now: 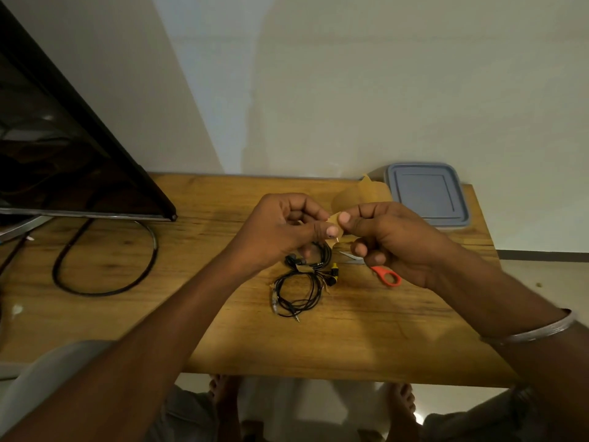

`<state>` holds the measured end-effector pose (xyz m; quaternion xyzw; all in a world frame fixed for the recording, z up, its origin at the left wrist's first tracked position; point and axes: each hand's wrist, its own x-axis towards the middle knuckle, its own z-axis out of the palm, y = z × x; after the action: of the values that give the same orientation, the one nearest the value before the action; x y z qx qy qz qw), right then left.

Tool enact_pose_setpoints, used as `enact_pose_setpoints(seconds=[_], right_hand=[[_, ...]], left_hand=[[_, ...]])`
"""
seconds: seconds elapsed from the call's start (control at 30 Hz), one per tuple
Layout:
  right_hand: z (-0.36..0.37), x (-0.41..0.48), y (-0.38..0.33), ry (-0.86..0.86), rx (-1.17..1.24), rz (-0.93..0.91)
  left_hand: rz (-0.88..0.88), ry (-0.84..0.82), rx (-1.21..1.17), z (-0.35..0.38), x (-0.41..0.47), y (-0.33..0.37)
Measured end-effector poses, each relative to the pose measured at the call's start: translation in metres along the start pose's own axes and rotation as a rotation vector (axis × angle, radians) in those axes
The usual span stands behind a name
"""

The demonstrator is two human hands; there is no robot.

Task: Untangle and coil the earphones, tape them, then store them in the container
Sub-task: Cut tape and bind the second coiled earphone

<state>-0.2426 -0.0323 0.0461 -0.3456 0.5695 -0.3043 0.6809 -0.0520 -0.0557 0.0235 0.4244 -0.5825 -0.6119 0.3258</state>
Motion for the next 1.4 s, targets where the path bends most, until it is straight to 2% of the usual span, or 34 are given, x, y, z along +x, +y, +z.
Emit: enact_pose_setpoints(seconds=[0.17,0.27,0.33,0.37,0.47,0.57,0.77,0.97,1.13,1.3,1.4], right_hand=[[-0.001,0.002,0.001,0.014,0.049,0.028],[-0.009,0.004,0.0,0.056,-0.002,-0.035],[-0.01,0.003,-0.001,0.087,-0.12,-0.146],[-0.01,0.002,-0.001,0.106,-0.173,-0.207],[-0.009,0.003,0.001,0.147,-0.261,-0.312],[-0.009,0.003,0.002,0.184,-0.372,-0.361],[-0.013,0.002,0.007,0.235,-0.504,-0.417],[-0.018,0.002,0.011,0.232,-0.596,-0.435],[-0.013,0.002,0.016,0.189,-0.672,-0.469],[0.002,0.003,0.029,0.147,-0.697,-0.457],[0.016,0.005,0.042,0.142,-0.744,-0.493]], left_hand=[[0.008,-0.025,-0.023,-0.002,-0.001,0.005],[-0.091,0.051,0.034,-0.009,-0.005,0.012],[-0.164,0.169,0.224,-0.023,-0.008,0.006],[-0.19,0.208,0.396,-0.03,-0.011,-0.002],[-0.31,0.188,0.835,-0.038,-0.026,-0.027],[-0.413,0.148,0.909,-0.026,-0.039,-0.047],[-0.217,0.169,1.065,-0.004,-0.049,-0.063],[-0.15,0.153,1.002,0.004,-0.055,-0.069],[-0.249,0.068,0.927,-0.007,-0.059,-0.065],[-0.326,0.017,0.698,-0.015,-0.062,-0.062],[-0.393,-0.018,0.48,-0.017,-0.061,-0.06]])
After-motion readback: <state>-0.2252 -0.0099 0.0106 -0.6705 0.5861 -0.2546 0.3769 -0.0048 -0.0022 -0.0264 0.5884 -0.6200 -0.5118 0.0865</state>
